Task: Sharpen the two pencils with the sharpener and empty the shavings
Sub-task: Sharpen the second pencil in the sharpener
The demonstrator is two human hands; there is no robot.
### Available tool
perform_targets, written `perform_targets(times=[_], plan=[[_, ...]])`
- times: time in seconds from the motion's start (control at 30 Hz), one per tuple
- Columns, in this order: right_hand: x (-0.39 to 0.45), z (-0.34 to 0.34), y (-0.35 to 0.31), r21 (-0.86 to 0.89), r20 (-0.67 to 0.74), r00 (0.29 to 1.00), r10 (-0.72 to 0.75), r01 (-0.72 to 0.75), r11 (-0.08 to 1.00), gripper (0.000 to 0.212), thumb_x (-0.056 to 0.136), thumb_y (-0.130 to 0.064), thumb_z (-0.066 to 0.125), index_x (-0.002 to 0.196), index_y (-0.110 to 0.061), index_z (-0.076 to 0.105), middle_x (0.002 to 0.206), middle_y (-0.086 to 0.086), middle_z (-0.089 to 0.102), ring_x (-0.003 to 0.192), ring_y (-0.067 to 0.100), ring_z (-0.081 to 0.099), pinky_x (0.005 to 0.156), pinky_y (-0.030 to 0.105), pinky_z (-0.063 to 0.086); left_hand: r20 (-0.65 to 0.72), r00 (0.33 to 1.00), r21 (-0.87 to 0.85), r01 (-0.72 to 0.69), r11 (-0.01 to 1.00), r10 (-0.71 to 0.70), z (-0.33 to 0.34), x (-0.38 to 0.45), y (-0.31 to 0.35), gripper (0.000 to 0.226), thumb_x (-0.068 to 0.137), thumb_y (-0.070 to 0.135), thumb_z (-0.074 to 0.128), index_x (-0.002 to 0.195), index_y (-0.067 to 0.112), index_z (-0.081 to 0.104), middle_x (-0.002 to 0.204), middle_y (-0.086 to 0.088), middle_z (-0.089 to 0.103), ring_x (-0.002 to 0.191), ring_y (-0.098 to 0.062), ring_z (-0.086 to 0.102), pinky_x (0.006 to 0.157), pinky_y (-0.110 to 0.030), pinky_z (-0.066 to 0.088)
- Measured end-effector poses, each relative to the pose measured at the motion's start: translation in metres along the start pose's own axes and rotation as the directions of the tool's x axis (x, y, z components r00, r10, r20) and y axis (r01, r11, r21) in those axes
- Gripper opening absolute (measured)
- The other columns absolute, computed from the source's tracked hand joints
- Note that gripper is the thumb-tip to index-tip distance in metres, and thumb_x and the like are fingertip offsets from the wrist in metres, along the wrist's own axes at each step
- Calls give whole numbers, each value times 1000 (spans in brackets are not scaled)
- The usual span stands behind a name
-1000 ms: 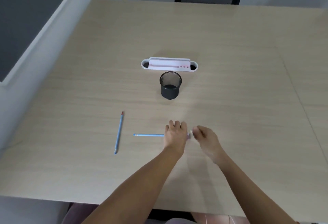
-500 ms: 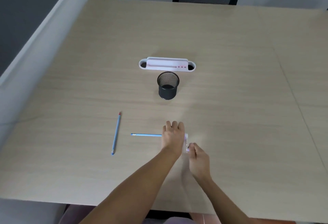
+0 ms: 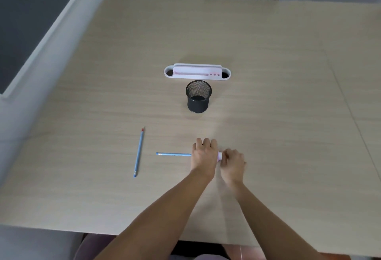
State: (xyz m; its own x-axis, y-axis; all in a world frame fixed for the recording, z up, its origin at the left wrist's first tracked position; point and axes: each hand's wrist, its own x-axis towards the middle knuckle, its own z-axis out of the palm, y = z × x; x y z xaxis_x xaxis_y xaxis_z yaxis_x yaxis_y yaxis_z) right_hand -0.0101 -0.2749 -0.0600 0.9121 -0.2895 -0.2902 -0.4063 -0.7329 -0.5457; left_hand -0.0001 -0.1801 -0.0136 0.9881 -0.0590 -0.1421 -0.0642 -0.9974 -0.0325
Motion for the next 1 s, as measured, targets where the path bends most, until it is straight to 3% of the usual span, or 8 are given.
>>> perform_targets(times=[0.1, 0.17, 0.33, 0.47, 0.6, 0.83, 0.9, 1.0], plan=[[-35, 5, 13, 3, 10, 1000, 0, 0, 1000, 24, 92, -11, 44, 73, -14, 57, 80, 8, 59, 85, 28, 51, 71, 37, 32, -36, 999, 12, -15, 1000, 16, -2, 0, 1, 45, 23, 15, 81, 62, 21, 60, 55, 6, 56, 54, -15, 55, 45, -20, 44], [-48, -4, 15, 187, 33, 999, -17, 10, 982, 33, 98, -18, 39, 67, -16, 52, 71, 5, 56, 74, 25, 52, 67, 34, 34, -19, 999, 18, -32, 999, 32, -1, 0, 1, 47, 26, 18, 83, 67, 21, 60, 59, 6, 58, 58, -15, 55, 48, -20, 44], [-28, -41, -10, 460, 134, 982, -131, 56, 886, 44, 99, -27, 36, 56, -21, 47, 58, -5, 53, 59, 8, 46, 59, 23, 36, 35, 995, -41, -87, 995, 88, 14, 3, 0, 41, 72, 21, 72, 102, 11, 46, 98, -7, 56, 93, -28, 49, 74, -31, 42], [18, -38, -28, 421, 113, 992, -62, 8, 907, 45, 93, -29, 46, 50, -23, 34, 51, -3, 38, 52, 14, 36, 54, 30, 30, 64, 996, -67, -63, 996, 67, 10, 3, -2, 44, 60, 20, 78, 94, 15, 52, 86, -2, 59, 82, -23, 53, 65, -27, 42], [25, -11, -10, 204, 66, 993, 97, -109, 973, 24, 85, -30, 54, 63, -22, 54, 73, 1, 66, 80, 24, 57, 77, 40, 38, 8, 999, -31, -43, 999, 43, 7, 2, -1, 47, 28, 24, 85, 68, 19, 60, 60, 4, 58, 59, -18, 56, 50, -21, 44], [-17, 8, 11, 23, -108, 990, 94, -92, 995, 15, 86, -25, 53, 75, -21, 62, 80, 3, 62, 90, 25, 52, 80, 39, 35, 2, 999, -37, -36, 999, 37, 4, 1, 1, 48, 20, 21, 84, 61, 19, 59, 55, 4, 57, 54, -17, 55, 45, -21, 43], [-12, 1, 10, 26, -31, 996, 80, -79, 997, 15, 85, -24, 53, 75, -20, 63, 81, 6, 64, 91, 27, 54, 80, 37, 36, 21, 998, -30, -54, 998, 55, -1, 1, 0, 50, 26, 21, 87, 68, 17, 61, 62, 2, 60, 61, -18, 57, 50, -22, 45], [-1, -19, 12, 81, 138, 988, -72, 61, 995, 10, 84, -17, 57, 84, -17, 68, 88, 11, 67, 91, 31, 61, 77, 35, 45, 122, 988, -49, -87, 995, 92, 0, 5, -3, 59, 61, 10, 77, 111, 8, 46, 107, -9, 55, 98, -27, 48, 76, -28, 43]])
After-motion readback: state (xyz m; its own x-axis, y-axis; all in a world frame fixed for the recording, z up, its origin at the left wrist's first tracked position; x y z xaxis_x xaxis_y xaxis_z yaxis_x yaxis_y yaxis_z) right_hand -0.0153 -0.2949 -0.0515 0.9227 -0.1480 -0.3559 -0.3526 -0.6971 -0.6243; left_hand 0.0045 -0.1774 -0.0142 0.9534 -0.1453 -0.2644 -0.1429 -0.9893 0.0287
